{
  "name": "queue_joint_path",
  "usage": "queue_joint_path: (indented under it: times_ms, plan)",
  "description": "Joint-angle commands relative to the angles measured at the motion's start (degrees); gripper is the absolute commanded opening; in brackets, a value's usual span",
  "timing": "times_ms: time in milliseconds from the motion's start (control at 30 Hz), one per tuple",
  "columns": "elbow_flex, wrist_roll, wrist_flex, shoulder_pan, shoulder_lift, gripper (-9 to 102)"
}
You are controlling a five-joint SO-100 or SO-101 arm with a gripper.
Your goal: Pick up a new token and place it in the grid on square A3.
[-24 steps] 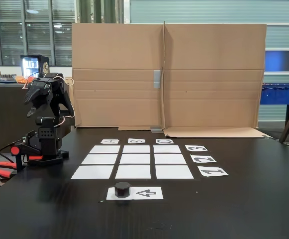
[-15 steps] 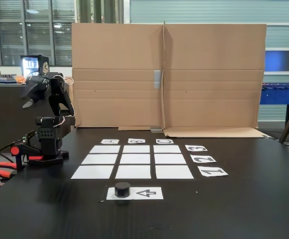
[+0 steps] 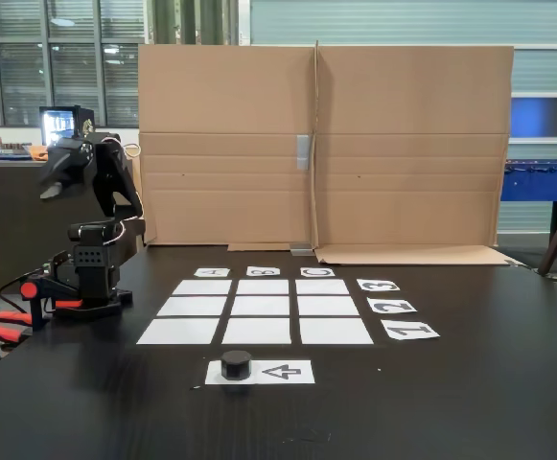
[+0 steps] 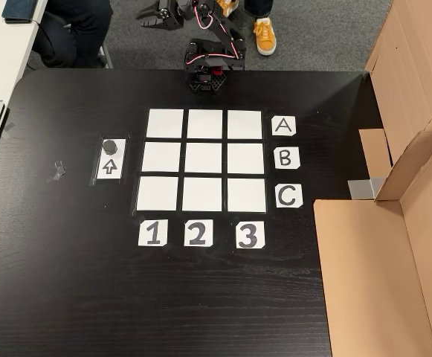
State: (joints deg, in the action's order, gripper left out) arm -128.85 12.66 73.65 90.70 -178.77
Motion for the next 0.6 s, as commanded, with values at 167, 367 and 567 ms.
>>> queue_joint_path:
  times_ms: [167,367,567]
  plan:
    - [12.7,0.1,-1.3,-1.8,18.5,22]
    - [20.2,0.4,-1.4,-4.0,30.5,23]
    - [27.8,0.6,-0.6,-5.6,42.5,23]
